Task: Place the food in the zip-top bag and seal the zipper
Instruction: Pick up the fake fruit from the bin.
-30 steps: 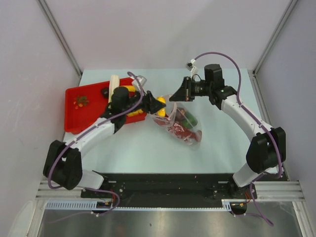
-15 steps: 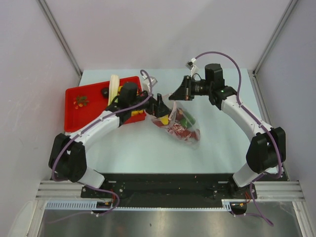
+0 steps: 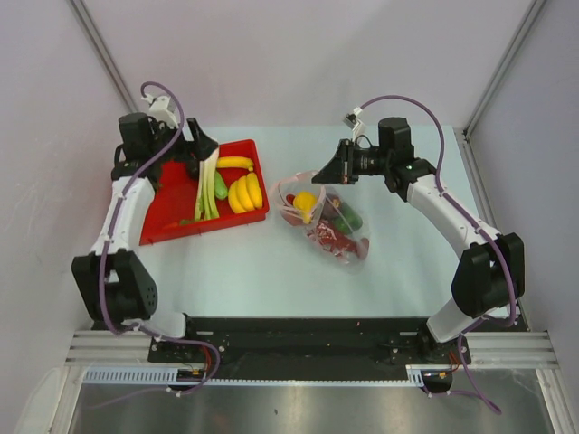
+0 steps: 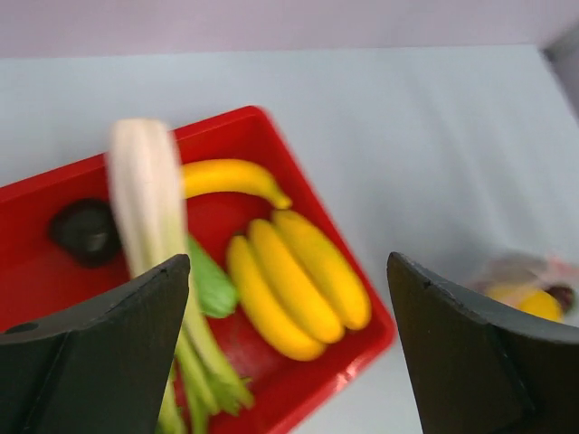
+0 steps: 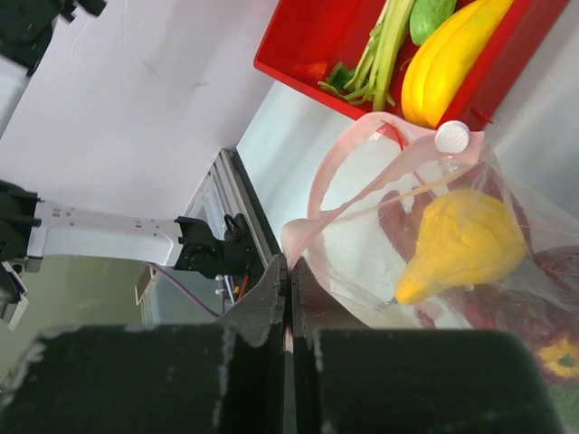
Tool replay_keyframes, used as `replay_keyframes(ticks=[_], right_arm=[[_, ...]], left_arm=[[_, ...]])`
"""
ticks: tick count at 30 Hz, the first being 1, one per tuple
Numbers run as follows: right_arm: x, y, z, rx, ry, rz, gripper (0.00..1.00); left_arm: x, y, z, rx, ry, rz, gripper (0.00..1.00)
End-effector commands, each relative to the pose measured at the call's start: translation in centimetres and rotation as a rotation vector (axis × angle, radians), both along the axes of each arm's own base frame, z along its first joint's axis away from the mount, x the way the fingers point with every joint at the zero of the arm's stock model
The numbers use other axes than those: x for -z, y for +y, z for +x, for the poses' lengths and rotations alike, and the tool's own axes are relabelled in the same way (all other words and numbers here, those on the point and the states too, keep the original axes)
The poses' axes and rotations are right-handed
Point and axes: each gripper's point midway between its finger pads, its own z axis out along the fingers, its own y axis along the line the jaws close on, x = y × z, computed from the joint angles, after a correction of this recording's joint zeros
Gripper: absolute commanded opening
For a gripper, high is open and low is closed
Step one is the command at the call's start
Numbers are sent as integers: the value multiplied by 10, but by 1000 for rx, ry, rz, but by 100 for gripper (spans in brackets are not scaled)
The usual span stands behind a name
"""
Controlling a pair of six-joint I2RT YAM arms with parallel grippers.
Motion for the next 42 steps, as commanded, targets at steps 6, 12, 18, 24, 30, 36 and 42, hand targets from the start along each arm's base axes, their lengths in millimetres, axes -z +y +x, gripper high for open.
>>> replay_keyframes(ticks=[6, 12, 18, 24, 30, 36, 42], right_arm=[[-27, -4, -8, -25, -113, 20, 1], [-24, -6, -6, -13, -105, 11, 1], [-22, -8, -2, -1, -99, 3, 1], [-21, -10, -2, -5, -94, -16, 1], [-21, -11, -3, -1, -88, -29, 1], [-20, -11, -5, -7, -92, -35, 1], [-20, -7, -4, -23, -103, -29, 0]], left_arm=[[82, 106, 71, -396, 229, 93, 95], [126, 128, 101, -523, 332, 82, 91], [155, 139, 122, -567, 350, 91, 87], [193, 141, 133, -575, 425, 86, 86], [208, 138, 139, -562, 444, 73, 84], [232, 140, 123, -544, 532, 123, 73], [163, 155, 93, -534, 401, 109, 47]])
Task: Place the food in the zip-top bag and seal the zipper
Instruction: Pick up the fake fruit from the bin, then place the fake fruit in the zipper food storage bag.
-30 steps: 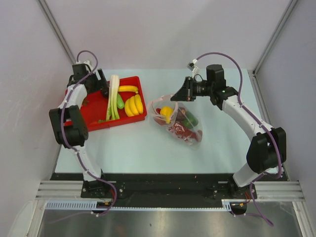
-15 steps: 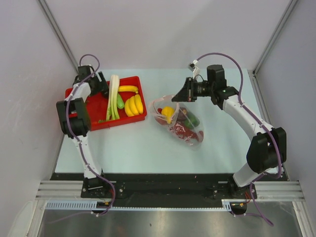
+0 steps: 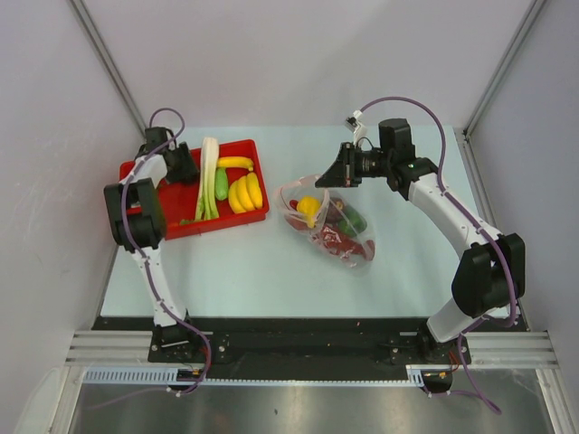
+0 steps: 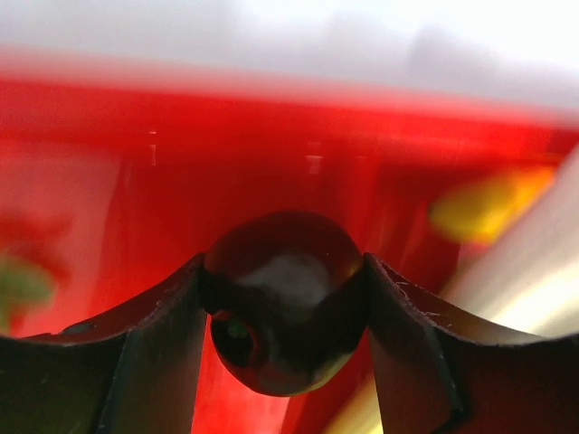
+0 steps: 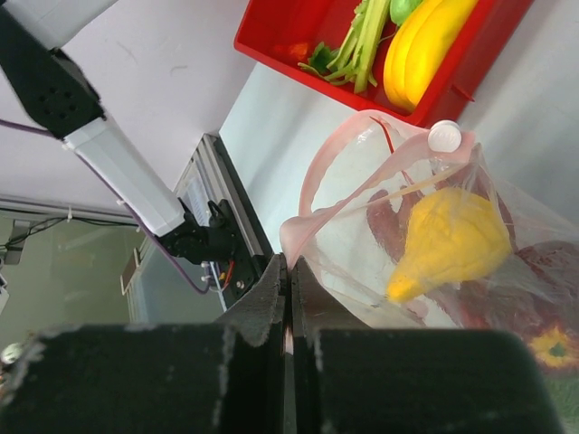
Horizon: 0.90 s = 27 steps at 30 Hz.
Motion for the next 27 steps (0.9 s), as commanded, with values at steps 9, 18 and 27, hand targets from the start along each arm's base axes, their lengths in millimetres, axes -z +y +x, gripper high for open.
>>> replay_keyframes(ticks=[9, 18, 27], right_arm=[[-39, 9, -11, -45, -121, 44, 0], [-52, 20, -20, -76, -135, 84, 0], [-61, 31, -32, -100, -148, 112, 0]], left_arm=[[-224, -83, -90, 298, -498, -66, 42], [-229, -274, -185, 776, -548, -346, 43], [-210, -367, -234, 981, -491, -472, 54]])
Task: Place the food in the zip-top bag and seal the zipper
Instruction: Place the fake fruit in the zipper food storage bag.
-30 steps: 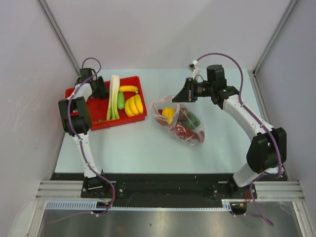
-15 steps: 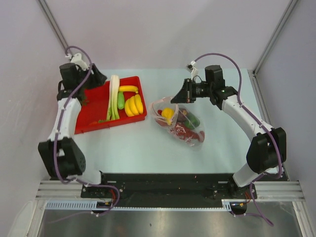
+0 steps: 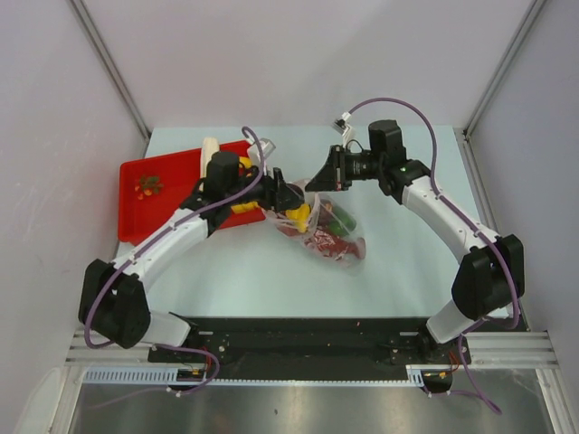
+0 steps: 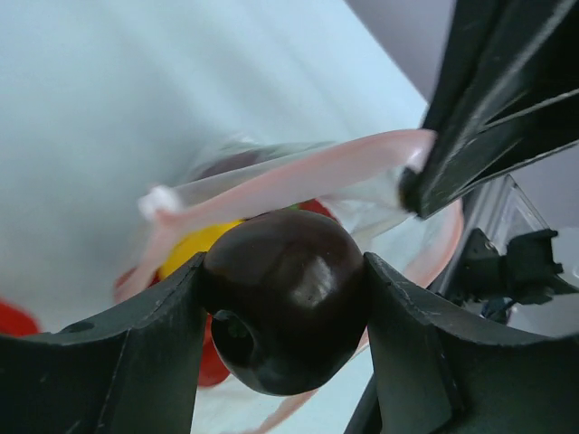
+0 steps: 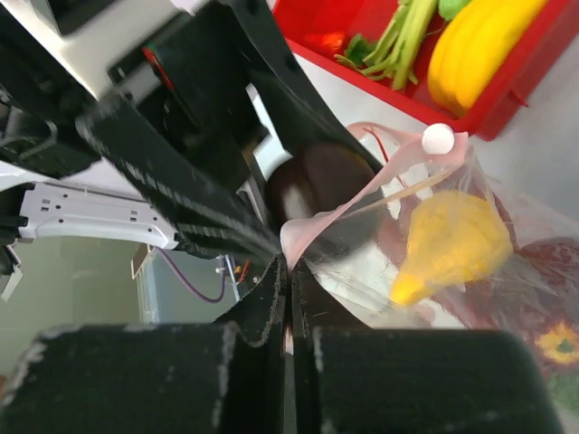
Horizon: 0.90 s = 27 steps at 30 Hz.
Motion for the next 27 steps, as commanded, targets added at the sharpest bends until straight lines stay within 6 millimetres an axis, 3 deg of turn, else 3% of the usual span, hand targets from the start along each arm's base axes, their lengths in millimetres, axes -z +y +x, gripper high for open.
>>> replay_keyframes(ticks=[1, 2, 6, 10, 11, 15, 20, 22, 27], right_arm=[[-50, 9, -14, -40, -135, 92, 0], [-51, 9, -16, -43, -139, 94, 0], [-55, 11, -16, -40, -134, 108, 0], [-60, 9, -13, -25, -137, 124, 0], [-61, 9, -13, -18, -143, 128, 0], [-59, 4, -10, 3, -141, 128, 0], [-60, 1, -11, 8, -148, 128, 0], [-58, -1, -10, 8, -145, 127, 0], [-58, -1, -9, 6, -150, 133, 0]], left_arm=[[-18, -35, -8, 79, -45, -79, 56], [-23, -40, -5, 71, -59, -77, 60], [-7, -61, -5, 98, -35, -27, 74], [2, -58, -14, 126, 19, 14, 95], [6, -52, -17, 125, 32, 27, 100], [-16, -16, -19, 101, 28, -22, 100], [-74, 35, -6, -23, -104, -33, 100], [-71, 59, 10, -137, -106, 15, 100], [-8, 79, 24, -193, 2, 214, 98]])
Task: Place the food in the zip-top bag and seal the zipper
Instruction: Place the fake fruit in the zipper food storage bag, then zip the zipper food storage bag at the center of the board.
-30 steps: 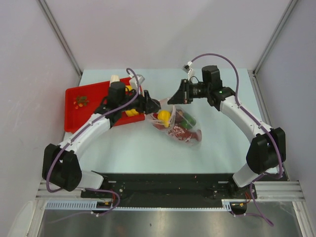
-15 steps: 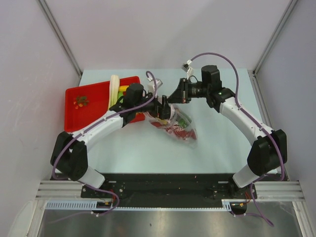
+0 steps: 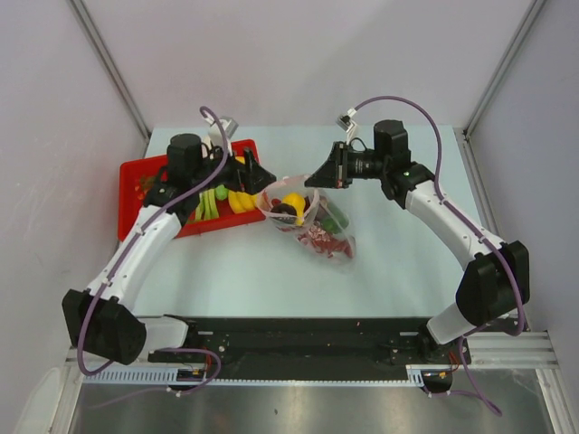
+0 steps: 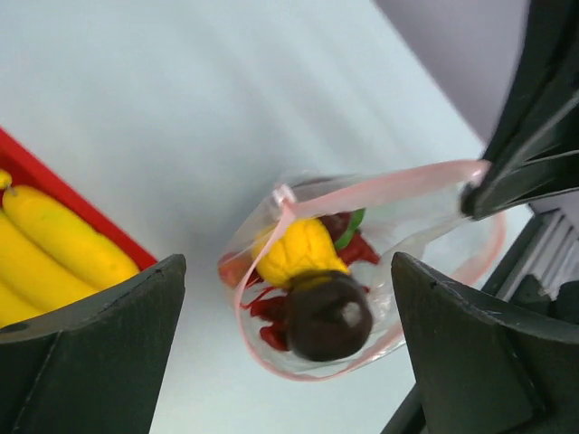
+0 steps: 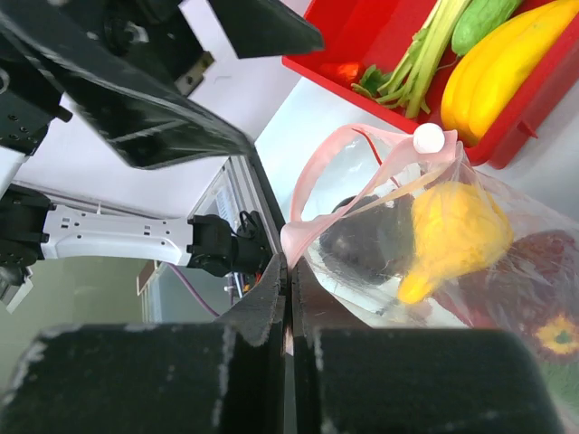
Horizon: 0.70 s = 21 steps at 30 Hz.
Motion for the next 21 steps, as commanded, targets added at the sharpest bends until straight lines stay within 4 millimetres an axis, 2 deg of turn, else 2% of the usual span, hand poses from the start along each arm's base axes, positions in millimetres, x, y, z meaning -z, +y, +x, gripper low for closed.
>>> replay_keyframes(ticks=[1, 4, 6, 9, 10, 12, 13, 15, 16, 18, 19, 20, 21], right_arm=[[-37, -3, -7, -14, -116, 67, 0], [-40, -4, -7, -11, -126, 68, 0], [-41, -5, -7, -6, -129, 66, 0], [-39, -6, -8, 6, -128, 60, 0], [-37, -5, -9, 4, -125, 59, 0], [-28, 1, -20, -18, -114, 44, 0], [-27, 4, -25, -33, -136, 38, 0], [-14, 16, -39, -68, -147, 16, 2], [-10, 20, -41, -75, -157, 10, 3], [-10, 30, -47, -89, -173, 15, 8], [-10, 33, -47, -88, -181, 15, 9], [-10, 35, -44, -74, -202, 11, 11], [-12, 38, -46, -73, -211, 15, 18]], left_arm=[[60, 13, 0, -21, 154, 162, 97], [80, 10, -9, -19, 272, 146, 90], [86, 6, -16, -3, 316, 122, 86], [91, -3, -24, 12, 354, 87, 74], [88, -7, -24, 16, 355, 71, 61], [75, -21, -18, 43, 303, 37, 48], [65, -29, -10, 55, 272, 28, 32], [56, -50, -11, 124, 254, 33, 12], [47, -61, -2, 152, 238, 43, 0], [47, -77, -13, 247, 284, 43, 0], [39, -82, -13, 278, 265, 38, 0], [41, -88, -17, 311, 273, 37, 0], [39, -90, -20, 334, 266, 34, 0]])
